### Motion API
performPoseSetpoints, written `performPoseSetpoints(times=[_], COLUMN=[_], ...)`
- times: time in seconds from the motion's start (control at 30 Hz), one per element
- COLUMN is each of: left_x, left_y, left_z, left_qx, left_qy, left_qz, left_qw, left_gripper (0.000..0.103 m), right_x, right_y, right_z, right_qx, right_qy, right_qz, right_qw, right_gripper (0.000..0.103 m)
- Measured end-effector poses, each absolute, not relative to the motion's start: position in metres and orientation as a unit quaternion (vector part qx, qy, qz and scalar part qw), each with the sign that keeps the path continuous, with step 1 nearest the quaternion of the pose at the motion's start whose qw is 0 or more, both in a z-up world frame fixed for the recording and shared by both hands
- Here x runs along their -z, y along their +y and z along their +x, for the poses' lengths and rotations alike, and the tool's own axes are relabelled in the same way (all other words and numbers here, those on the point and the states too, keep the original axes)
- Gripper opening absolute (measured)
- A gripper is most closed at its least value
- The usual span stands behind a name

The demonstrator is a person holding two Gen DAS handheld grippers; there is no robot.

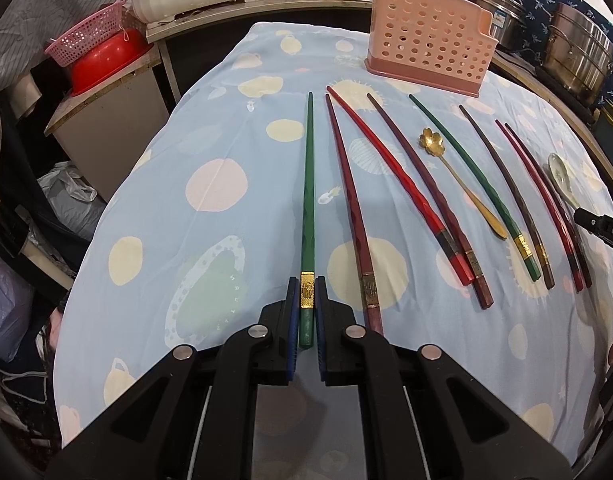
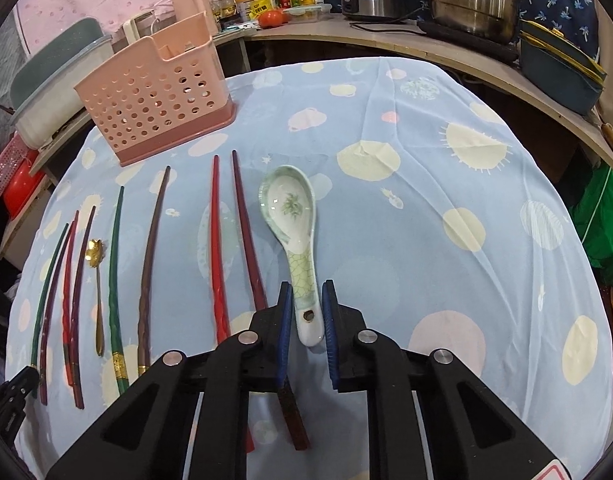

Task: Organize utensils
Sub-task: 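Close the right tool on the white ceramic spoon while the left tool holds the green chopstick, then lift the green chopstick with the left tool while the right tool carries the spoon into the pink basket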

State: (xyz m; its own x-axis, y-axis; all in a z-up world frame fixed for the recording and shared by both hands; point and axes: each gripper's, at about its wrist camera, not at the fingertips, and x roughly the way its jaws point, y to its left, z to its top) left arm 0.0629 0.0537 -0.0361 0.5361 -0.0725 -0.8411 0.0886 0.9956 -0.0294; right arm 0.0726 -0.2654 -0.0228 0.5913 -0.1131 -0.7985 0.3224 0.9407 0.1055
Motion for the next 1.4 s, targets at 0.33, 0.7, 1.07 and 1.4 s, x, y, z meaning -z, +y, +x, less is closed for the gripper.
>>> performPoseSetpoints(times=[0.33,0.7,1.07,1.4], left_x=[0.018,-0.018,-0.06,-0.094], left_y=[0.058,0.065,0.069,0.07], left_z=[0.051,0.035,0.049,0.07], left_qx=[0.051,0.058,0.061,0.065], left_qy=[0.462,0.433,0.402,0.373], left_qz=[-0.003,-0.021,-0.037,-0.045], left_qw=[0.885,0.899,0.913,0.924], left_gripper=[0.007,0.007,0.007,0.007], right_x=[-0.002,-0.035,-0.053,-0.079], right_y=[-0.265,-0.258,-0.249,-0.237], right_z=[0.049,0.017,0.015,0.035], right_qx=[0.123,0.114,0.097,0.074], right_qy=[0.409,0.388,0.378,0.358], right_qz=[0.132,0.141,0.148,0.145], right_qw=[0.894,0.904,0.909,0.919], right_gripper=[0.011,0.007,0.007,0.007])
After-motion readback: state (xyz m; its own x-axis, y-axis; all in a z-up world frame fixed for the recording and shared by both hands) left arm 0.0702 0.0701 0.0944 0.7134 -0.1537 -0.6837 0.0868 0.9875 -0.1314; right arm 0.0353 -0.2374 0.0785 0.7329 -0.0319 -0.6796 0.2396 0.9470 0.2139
